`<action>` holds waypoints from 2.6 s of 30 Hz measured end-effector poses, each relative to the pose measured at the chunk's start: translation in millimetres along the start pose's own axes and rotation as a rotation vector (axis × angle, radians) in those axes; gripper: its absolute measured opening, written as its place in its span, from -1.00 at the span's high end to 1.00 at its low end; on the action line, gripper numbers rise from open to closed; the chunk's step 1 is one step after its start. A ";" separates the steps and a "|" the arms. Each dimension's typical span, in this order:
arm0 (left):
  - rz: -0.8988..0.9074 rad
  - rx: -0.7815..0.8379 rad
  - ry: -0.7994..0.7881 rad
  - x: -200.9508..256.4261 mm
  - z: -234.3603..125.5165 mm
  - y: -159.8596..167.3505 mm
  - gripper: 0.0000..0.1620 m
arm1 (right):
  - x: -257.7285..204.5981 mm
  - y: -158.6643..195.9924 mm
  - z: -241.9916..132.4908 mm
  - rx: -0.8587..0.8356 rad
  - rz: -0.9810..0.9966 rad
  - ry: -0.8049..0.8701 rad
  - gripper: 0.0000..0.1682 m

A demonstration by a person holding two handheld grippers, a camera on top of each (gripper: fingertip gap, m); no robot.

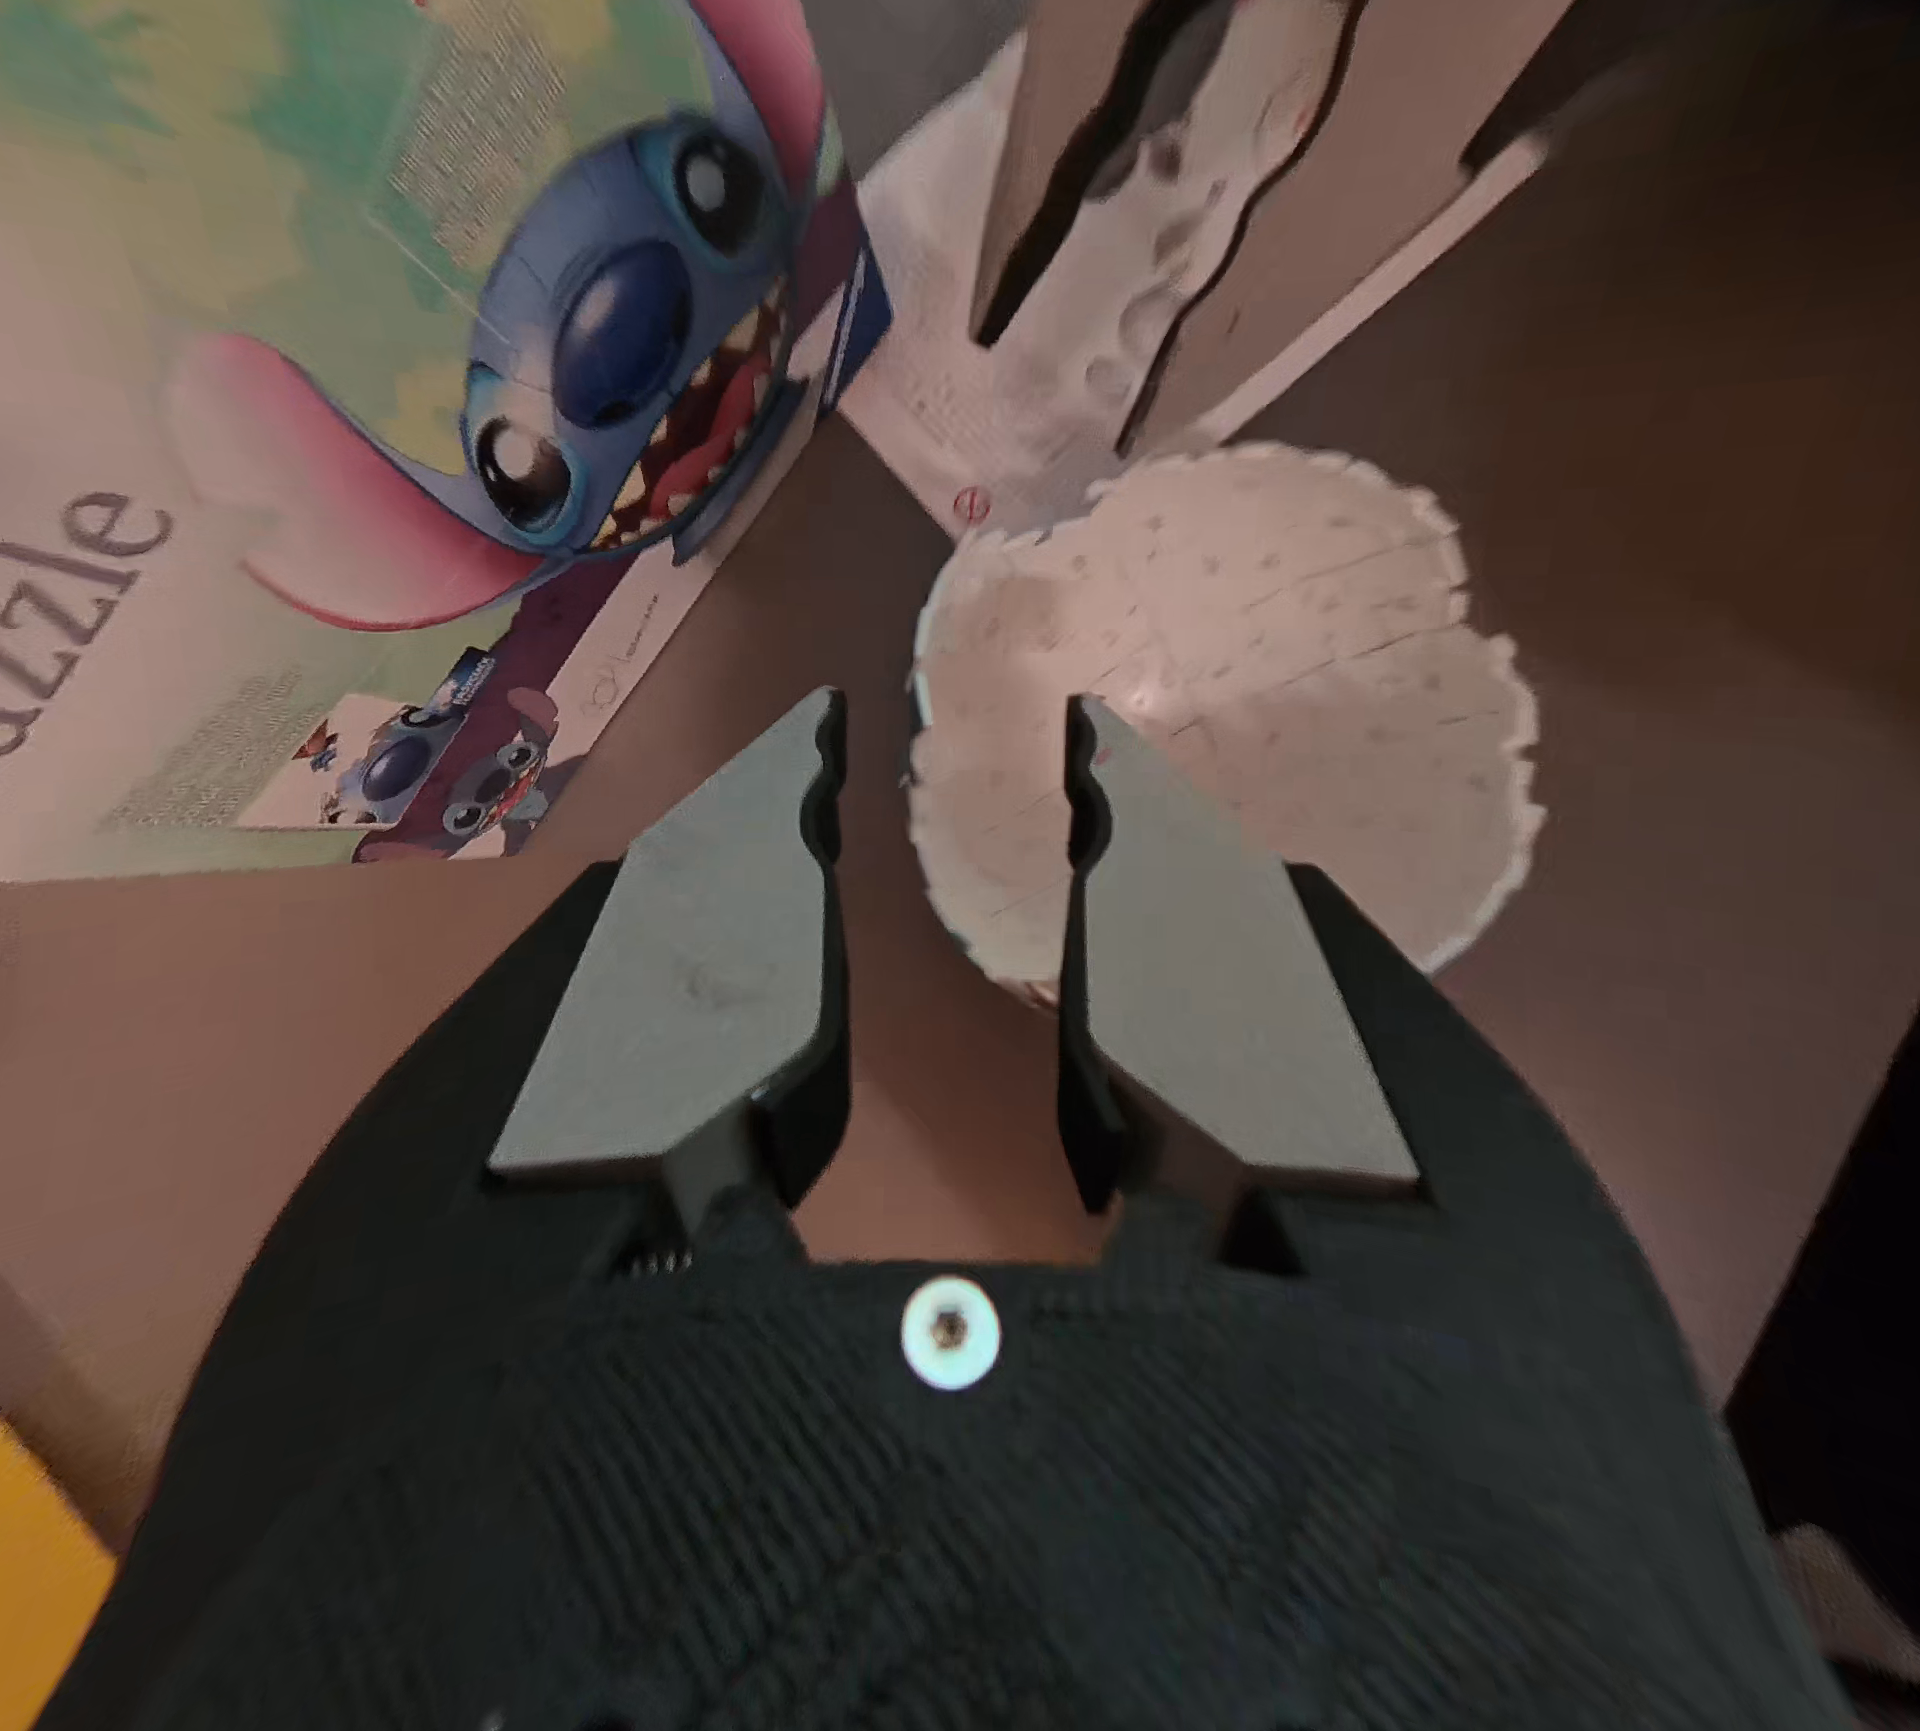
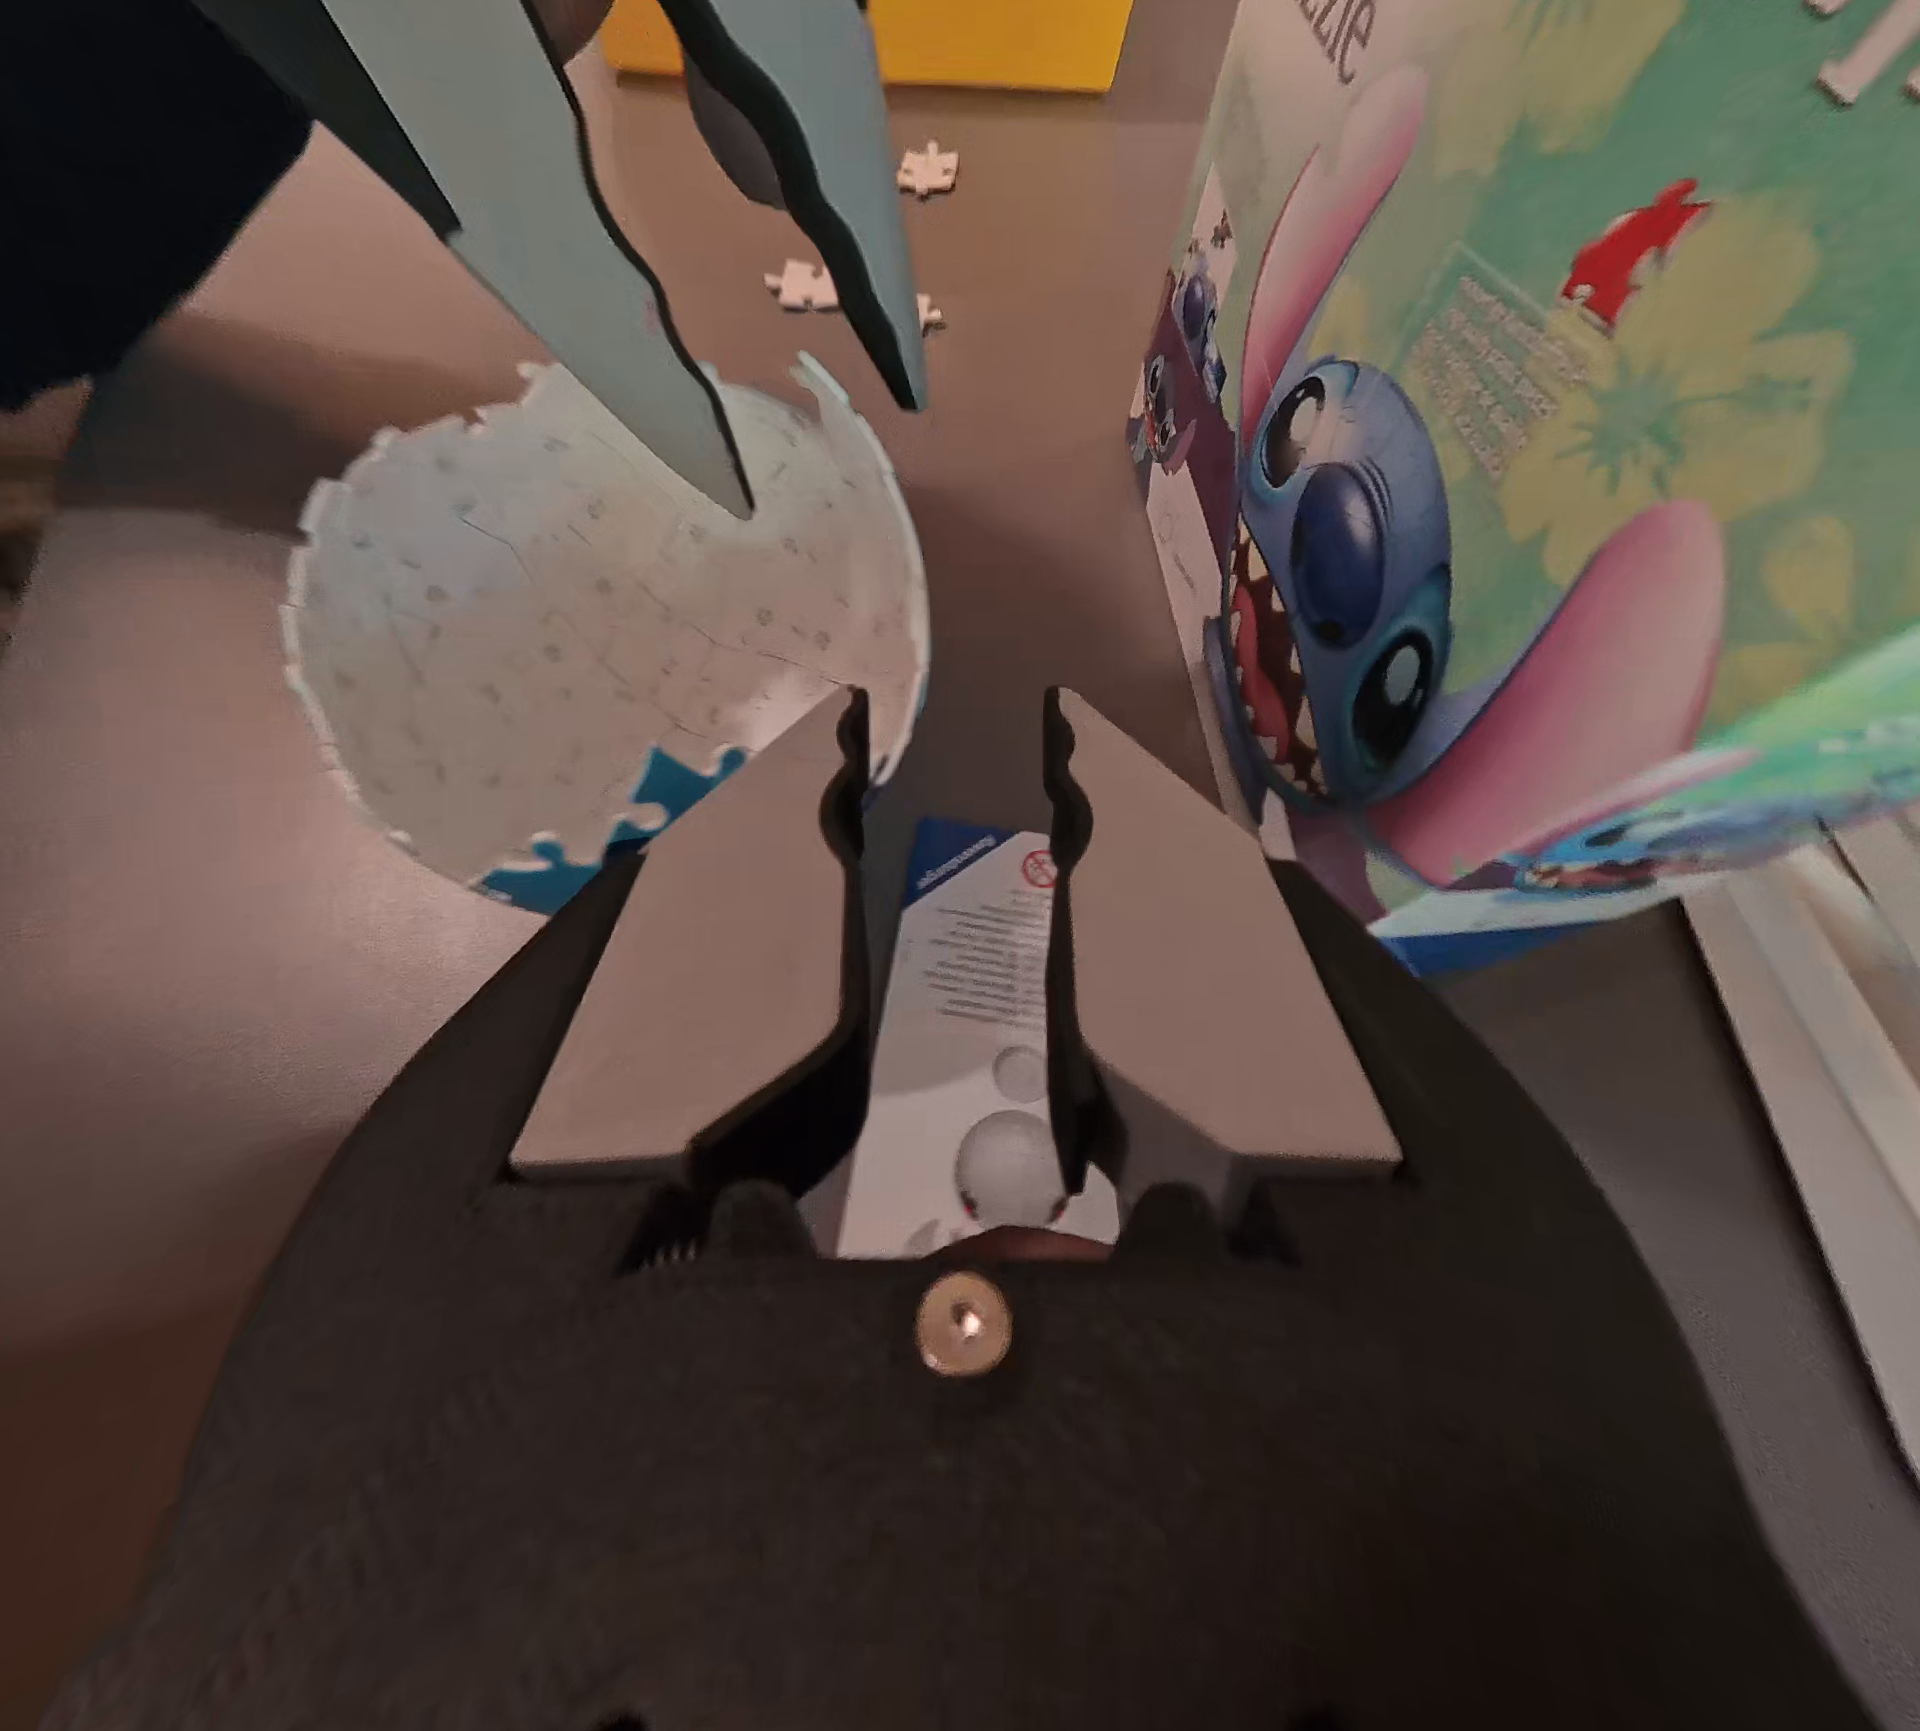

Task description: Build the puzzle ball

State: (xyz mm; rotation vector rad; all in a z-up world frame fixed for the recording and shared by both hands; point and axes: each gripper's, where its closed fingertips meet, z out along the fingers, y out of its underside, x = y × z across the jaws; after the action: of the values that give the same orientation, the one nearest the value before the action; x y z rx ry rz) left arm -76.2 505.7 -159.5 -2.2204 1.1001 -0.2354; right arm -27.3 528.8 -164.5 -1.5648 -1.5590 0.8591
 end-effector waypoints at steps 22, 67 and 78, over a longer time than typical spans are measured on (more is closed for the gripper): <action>-0.541 0.318 -0.629 -51.5 -75.4 123.2 0.27 | 3.1 96.9 -70.0 -0.006 0.130 0.528 0.44; -0.559 0.340 -0.623 -76.0 -34.3 151.2 0.36 | 16.7 128.8 -54.9 -0.179 0.253 0.474 0.34; -0.582 0.328 -0.578 -75.4 -29.5 152.1 0.41 | 16.9 121.6 -57.2 -0.156 0.159 0.521 0.49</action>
State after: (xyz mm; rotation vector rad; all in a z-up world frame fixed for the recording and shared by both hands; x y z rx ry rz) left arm -235.2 482.0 -221.5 -2.0559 0.0879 -0.0029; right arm 83.0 546.0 -241.4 -1.8602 -1.1560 0.3661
